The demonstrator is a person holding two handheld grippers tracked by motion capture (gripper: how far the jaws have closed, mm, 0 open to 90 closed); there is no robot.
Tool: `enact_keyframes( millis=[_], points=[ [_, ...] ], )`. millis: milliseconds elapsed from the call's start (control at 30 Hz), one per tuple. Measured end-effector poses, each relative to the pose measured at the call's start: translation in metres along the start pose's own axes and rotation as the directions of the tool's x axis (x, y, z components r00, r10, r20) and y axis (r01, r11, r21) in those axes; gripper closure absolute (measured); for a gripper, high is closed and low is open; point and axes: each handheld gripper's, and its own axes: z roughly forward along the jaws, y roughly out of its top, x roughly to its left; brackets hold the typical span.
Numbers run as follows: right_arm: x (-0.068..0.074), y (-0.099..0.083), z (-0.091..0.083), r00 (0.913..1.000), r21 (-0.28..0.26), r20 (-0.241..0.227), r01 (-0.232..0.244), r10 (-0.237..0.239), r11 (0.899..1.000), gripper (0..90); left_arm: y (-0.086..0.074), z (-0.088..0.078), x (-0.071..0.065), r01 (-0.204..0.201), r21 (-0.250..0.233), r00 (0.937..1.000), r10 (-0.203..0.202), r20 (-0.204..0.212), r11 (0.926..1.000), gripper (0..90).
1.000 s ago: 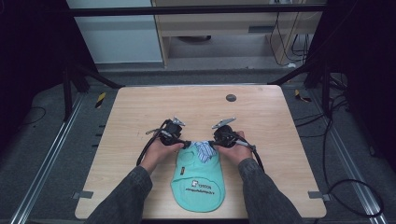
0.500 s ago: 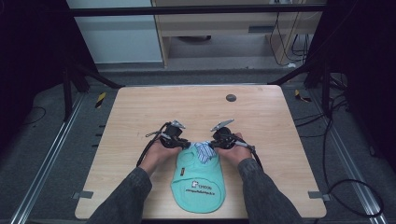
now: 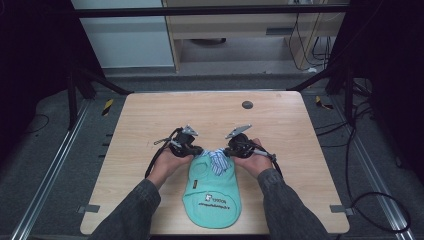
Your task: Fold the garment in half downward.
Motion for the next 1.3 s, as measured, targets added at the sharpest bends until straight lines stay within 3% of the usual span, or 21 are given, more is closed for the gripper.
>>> enact_keyframes(
  millis=[233,600,1300],
  points=[
    [0.005,0.007,-0.018,0.9992,-0.025,0.012,0.039,-0.038,0.999,83.6,0.007,-0.022,-0.009,-0.052,-0.028,0.9986,0.052,-0.014,0.9983,84.6],
    [0.012,0.017,-0.028,0.9956,-0.03,0.006,0.094,-0.094,0.995,83.4,0.007,-0.031,-0.007,-0.063,-0.037,0.998,0.063,-0.012,0.9973,84.8],
    [0.011,0.041,-0.046,0.9887,-0.056,0.036,0.147,-0.146,0.987,83.4,0.027,-0.053,-0.003,-0.097,-0.081,0.9944,0.094,-0.05,0.9919,84.9]
  ],
)
